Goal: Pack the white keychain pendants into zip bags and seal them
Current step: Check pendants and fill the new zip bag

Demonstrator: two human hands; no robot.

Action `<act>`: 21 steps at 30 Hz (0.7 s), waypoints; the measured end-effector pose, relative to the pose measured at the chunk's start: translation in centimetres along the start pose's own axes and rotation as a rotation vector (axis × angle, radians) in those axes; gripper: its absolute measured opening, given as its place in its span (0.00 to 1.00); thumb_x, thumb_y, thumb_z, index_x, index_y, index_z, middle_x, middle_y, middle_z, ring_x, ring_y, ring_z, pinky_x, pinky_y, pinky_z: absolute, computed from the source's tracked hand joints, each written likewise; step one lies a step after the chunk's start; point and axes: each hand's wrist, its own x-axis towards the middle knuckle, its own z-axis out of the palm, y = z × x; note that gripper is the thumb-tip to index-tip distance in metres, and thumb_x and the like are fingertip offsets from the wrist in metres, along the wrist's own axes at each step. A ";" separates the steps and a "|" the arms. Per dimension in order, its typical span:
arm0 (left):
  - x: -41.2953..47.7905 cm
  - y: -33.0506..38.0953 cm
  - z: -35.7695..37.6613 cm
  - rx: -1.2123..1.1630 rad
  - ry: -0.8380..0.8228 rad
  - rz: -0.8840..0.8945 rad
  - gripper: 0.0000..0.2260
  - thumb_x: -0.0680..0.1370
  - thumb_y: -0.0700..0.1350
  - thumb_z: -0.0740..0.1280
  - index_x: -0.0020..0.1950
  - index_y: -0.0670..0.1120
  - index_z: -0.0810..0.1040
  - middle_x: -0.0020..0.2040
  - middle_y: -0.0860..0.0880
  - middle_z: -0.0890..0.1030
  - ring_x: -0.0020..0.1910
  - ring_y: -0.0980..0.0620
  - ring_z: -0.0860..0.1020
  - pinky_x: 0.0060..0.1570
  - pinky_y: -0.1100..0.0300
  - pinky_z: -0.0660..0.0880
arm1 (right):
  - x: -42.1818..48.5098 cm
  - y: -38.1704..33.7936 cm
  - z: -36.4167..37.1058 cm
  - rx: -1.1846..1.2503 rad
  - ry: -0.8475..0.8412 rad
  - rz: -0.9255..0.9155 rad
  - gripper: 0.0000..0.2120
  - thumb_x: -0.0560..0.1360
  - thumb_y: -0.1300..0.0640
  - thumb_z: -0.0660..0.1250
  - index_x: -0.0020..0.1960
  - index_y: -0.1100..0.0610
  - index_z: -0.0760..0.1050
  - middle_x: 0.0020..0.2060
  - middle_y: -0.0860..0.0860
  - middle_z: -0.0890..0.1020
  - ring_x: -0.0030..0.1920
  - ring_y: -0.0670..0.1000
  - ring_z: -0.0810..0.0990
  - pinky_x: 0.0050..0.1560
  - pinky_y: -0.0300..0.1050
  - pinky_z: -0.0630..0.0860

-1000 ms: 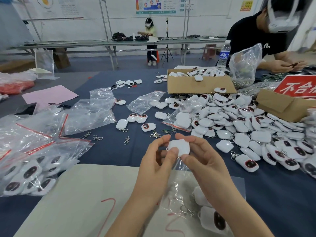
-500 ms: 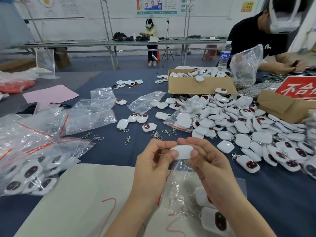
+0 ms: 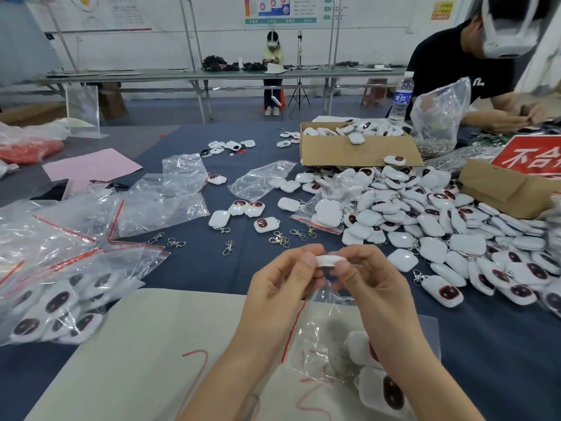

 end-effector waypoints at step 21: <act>-0.2 -0.1 0.1 0.251 0.051 0.093 0.12 0.82 0.50 0.63 0.49 0.53 0.87 0.29 0.53 0.73 0.30 0.57 0.69 0.33 0.68 0.69 | 0.1 -0.1 -0.4 -0.014 -0.093 0.135 0.14 0.73 0.45 0.68 0.55 0.47 0.86 0.39 0.57 0.82 0.35 0.48 0.75 0.40 0.41 0.73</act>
